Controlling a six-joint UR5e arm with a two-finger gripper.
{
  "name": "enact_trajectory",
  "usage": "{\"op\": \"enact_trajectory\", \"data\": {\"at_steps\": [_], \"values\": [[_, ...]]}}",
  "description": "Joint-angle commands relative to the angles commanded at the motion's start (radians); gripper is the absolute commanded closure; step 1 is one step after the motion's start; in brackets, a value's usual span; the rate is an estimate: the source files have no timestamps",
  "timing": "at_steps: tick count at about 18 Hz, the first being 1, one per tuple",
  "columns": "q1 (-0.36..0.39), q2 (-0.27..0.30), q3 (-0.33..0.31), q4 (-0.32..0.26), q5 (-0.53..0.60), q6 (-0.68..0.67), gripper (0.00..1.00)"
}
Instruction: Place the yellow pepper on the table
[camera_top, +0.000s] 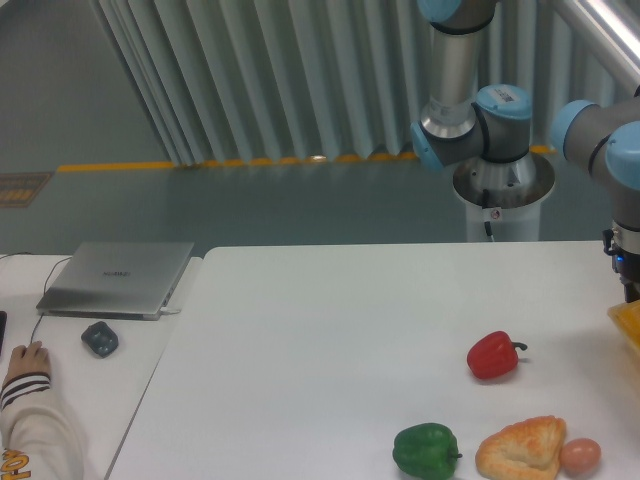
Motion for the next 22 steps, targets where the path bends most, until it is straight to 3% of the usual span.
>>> {"op": "enact_trajectory", "data": {"at_steps": [16,18,20,22], "values": [[0.038,0.012,-0.048,0.023,-0.005,-0.017,0.00],[0.048,0.012,-0.048,0.049,-0.003,-0.021,0.00],[0.073,0.011,-0.048,0.124,-0.003,-0.020,0.00],[0.087,0.008,-0.035,0.144,-0.003,-0.020,0.00]]}}
